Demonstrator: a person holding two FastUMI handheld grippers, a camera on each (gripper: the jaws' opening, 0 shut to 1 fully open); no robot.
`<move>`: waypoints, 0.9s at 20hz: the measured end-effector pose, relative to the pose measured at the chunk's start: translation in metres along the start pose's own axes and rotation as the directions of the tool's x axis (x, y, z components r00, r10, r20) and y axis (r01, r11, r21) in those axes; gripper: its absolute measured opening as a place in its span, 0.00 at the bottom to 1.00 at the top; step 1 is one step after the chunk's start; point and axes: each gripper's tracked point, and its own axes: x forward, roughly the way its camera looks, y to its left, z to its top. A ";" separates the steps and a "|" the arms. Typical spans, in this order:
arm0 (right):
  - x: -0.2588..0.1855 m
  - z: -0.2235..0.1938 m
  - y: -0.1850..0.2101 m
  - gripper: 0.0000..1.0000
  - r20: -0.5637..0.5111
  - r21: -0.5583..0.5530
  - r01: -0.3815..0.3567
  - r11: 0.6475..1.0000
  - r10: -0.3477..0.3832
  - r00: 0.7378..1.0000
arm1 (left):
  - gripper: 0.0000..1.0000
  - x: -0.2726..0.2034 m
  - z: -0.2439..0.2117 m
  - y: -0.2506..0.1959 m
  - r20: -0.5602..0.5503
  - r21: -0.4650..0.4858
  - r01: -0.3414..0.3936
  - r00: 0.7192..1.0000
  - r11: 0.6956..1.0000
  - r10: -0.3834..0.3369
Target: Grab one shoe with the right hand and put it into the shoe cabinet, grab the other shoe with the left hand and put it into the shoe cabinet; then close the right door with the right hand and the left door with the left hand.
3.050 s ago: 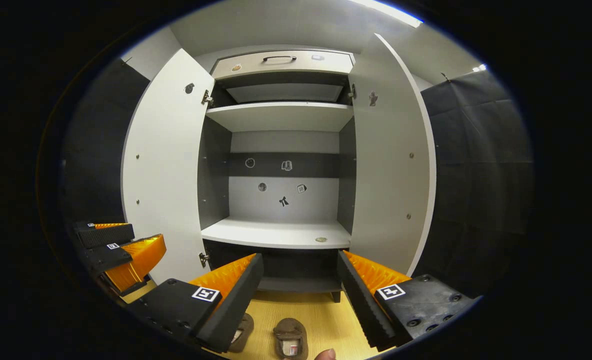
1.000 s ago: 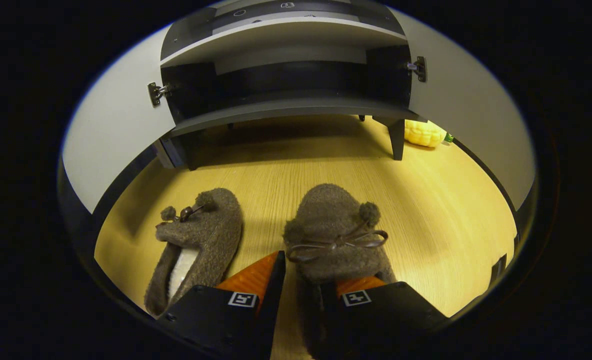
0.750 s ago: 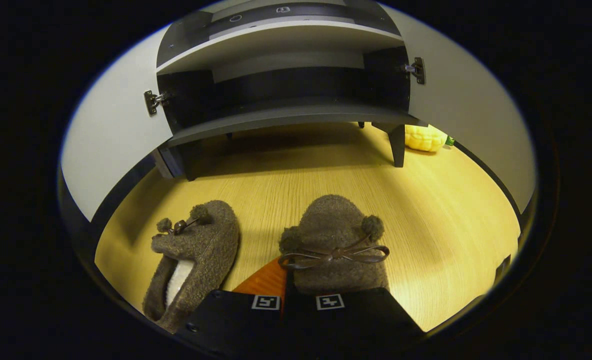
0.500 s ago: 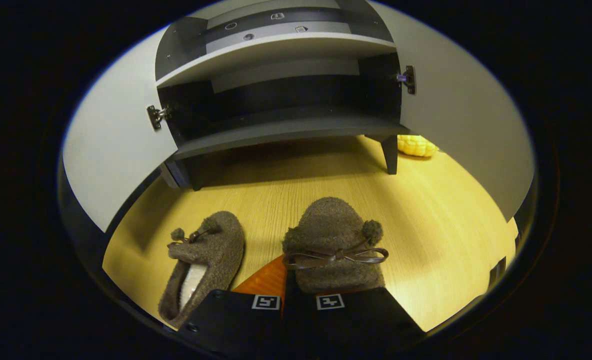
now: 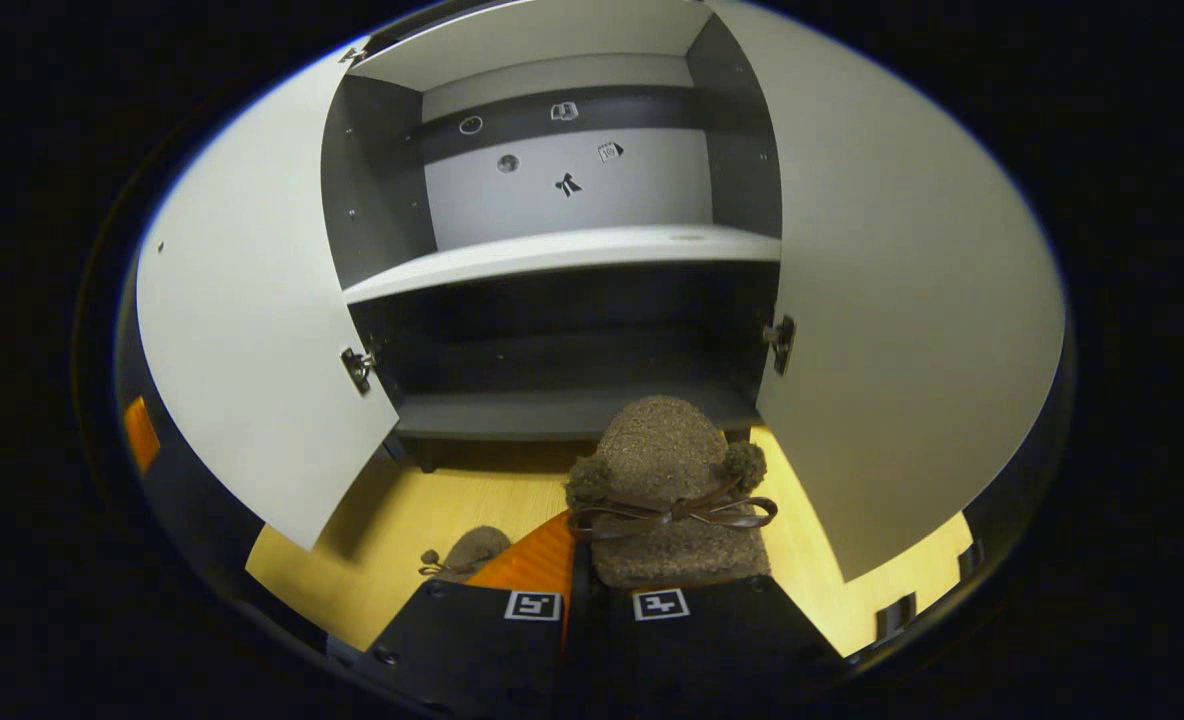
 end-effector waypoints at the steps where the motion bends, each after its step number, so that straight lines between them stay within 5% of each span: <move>1: 0.000 0.024 0.003 0.12 0.023 -0.017 -0.007 1.000 0.007 1.000 | 0.96 -0.001 -0.001 -0.002 -0.001 -0.005 0.003 1.000 1.000 -0.003; 11: 0.059 0.208 0.009 0.12 0.139 -0.042 -0.024 0.999 0.029 0.990 | 0.96 -0.003 0.005 -0.009 0.014 -0.027 0.019 1.000 0.999 -0.019; 18: 0.151 0.266 0.008 0.11 0.174 -0.083 0.011 0.996 0.004 0.985 | 0.96 -0.002 0.008 -0.012 0.017 -0.047 0.011 1.000 0.999 -0.010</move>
